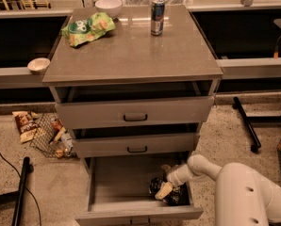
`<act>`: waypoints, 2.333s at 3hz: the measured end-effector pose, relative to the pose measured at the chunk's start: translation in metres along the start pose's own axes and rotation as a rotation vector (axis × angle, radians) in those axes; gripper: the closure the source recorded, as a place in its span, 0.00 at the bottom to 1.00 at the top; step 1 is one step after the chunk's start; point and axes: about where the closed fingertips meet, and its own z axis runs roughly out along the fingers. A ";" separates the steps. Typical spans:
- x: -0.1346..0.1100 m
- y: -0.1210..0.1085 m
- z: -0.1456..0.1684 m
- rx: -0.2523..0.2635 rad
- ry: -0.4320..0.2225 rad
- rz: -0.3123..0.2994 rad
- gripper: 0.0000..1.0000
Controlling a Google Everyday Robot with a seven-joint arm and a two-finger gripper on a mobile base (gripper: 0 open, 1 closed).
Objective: Pick blue chip bag from bottom drawer and place on counter
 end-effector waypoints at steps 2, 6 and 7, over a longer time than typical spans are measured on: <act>0.038 -0.010 0.034 0.010 0.027 0.072 0.19; -0.009 -0.007 -0.065 0.169 -0.095 -0.111 1.00; -0.026 0.050 -0.148 0.227 -0.108 -0.193 1.00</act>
Offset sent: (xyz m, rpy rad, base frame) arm 0.0067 -0.0117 -0.0763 -0.0359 0.0695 -0.0870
